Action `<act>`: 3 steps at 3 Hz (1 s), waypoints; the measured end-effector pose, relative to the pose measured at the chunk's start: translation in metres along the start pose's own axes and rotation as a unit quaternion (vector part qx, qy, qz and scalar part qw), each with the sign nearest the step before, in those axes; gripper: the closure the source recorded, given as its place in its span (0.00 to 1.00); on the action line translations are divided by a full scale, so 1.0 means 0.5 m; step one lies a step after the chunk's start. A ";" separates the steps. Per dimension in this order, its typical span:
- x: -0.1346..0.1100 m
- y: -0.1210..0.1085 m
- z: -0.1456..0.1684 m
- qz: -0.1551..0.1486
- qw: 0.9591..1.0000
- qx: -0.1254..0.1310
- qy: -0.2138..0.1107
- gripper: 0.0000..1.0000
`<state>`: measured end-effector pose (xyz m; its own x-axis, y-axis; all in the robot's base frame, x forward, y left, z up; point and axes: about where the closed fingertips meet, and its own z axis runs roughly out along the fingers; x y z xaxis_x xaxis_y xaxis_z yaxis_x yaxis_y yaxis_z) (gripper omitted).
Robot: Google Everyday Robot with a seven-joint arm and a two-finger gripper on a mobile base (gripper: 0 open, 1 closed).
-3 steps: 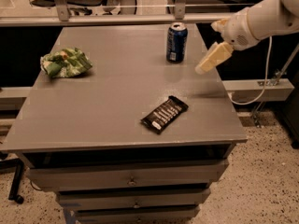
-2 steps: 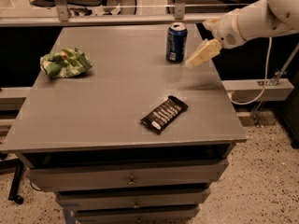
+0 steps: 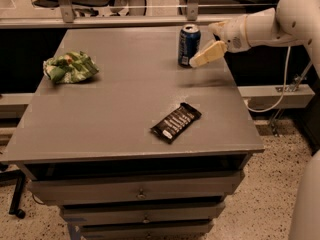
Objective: Knock pepsi can over
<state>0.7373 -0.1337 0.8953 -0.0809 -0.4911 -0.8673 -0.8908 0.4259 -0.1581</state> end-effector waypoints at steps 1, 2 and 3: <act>-0.003 0.012 0.020 0.028 0.998 -0.032 -0.046 0.00; -0.022 0.044 0.035 0.052 0.992 -0.074 -0.092 0.00; -0.061 0.089 0.041 0.060 0.983 -0.119 -0.131 0.00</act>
Offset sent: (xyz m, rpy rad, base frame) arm -0.0261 0.0402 0.0074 0.3668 0.1199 0.1857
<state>0.7093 -0.0842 0.9052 -0.1011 -0.2237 -0.9694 -0.9637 0.2641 0.0396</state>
